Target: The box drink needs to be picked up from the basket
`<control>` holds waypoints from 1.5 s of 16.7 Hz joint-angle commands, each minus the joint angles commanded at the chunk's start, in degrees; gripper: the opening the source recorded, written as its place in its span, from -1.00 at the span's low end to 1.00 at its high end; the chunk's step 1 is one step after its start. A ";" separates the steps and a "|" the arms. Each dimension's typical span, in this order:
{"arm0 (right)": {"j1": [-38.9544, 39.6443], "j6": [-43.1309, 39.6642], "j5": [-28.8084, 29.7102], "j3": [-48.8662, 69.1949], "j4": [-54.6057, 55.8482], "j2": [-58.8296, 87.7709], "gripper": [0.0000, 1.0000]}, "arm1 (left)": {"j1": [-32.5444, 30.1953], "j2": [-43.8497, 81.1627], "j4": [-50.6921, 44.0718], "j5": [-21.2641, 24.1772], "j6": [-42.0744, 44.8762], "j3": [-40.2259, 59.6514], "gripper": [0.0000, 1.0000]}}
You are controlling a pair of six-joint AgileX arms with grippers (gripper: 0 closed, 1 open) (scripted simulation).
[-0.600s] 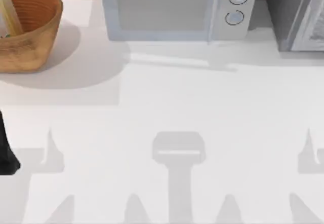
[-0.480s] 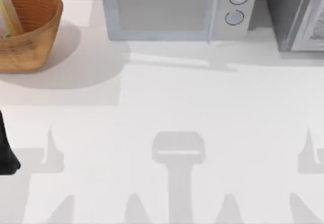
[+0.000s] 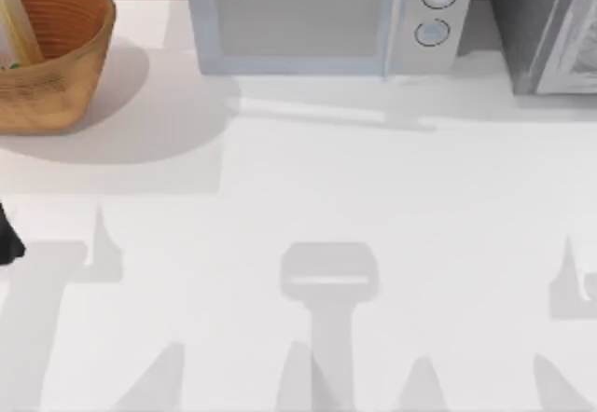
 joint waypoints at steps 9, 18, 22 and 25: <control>0.00 0.00 0.00 0.00 0.00 0.00 1.00 | 3.55 45.47 28.46 4.69 0.08 18.67 1.00; 0.00 0.00 0.00 0.00 0.00 0.00 1.00 | 6.81 87.96 51.99 8.26 0.45 34.33 1.00; 0.00 0.00 0.00 0.00 0.00 0.00 1.00 | 7.51 96.28 56.58 8.88 0.48 37.42 1.00; 0.00 0.00 0.00 0.00 0.00 0.00 1.00 | 7.57 96.87 56.91 8.92 0.48 37.64 1.00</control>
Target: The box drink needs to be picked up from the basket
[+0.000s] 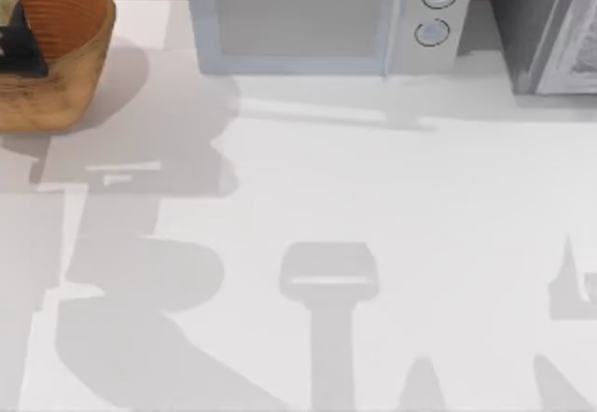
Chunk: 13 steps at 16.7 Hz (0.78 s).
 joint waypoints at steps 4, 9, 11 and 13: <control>0.00 0.00 0.00 0.00 0.00 0.00 1.00 | -0.25 -0.96 0.06 -0.23 0.34 0.03 1.00; 0.00 0.00 0.00 0.00 0.00 0.00 1.00 | -0.75 2.90 -2.82 -0.71 -0.04 5.70 1.00; 0.00 0.00 0.00 0.00 0.00 0.00 1.00 | -1.03 4.78 -4.17 -0.96 -0.05 8.97 1.00; 0.00 0.00 0.00 0.00 0.00 0.00 1.00 | -1.26 6.31 -5.28 -1.17 -0.06 11.62 1.00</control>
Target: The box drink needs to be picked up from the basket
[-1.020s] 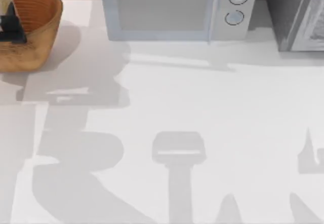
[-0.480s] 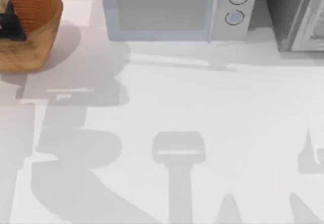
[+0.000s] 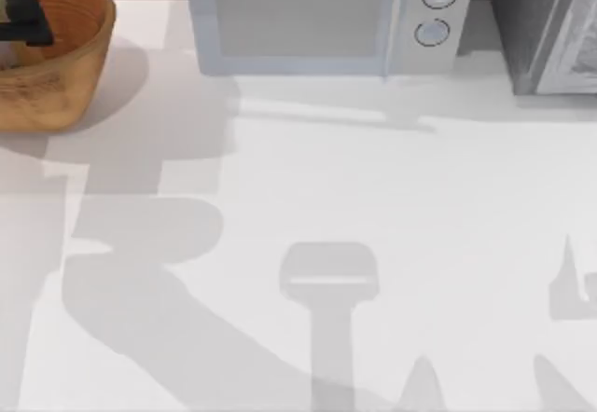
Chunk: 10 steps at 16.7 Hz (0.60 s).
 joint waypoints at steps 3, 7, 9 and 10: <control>0.00 0.00 0.00 0.00 0.00 0.00 1.00 | -0.11 0.78 -0.57 -0.10 -0.01 1.35 1.00; 0.00 0.00 0.00 0.00 0.00 0.00 1.00 | -0.11 0.78 -0.57 -0.10 -0.01 1.35 0.85; 0.00 0.00 0.00 0.00 0.00 0.00 1.00 | -0.11 0.78 -0.57 -0.10 -0.01 1.35 0.55; 0.00 0.00 0.00 0.00 0.00 0.00 1.00 | -0.11 0.78 -0.57 -0.10 -0.01 1.35 0.40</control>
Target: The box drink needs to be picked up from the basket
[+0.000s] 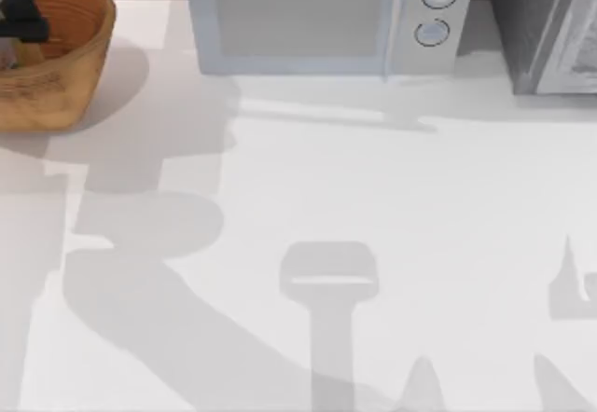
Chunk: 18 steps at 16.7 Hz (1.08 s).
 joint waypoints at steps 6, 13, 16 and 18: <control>0.00 0.00 0.00 0.00 0.00 0.00 1.00 | 0.00 0.00 0.00 0.00 0.00 0.00 -0.51; 0.00 0.00 0.00 0.00 0.00 0.00 1.00 | 0.00 0.00 0.00 0.00 0.00 0.00 -1.00; 0.00 0.00 0.00 0.00 0.00 0.00 1.00 | 0.00 0.00 0.00 0.00 0.00 0.00 -1.00; 0.00 0.00 0.00 0.00 0.00 0.00 1.00 | 0.37 -1.29 -0.11 0.01 0.21 -0.05 -1.00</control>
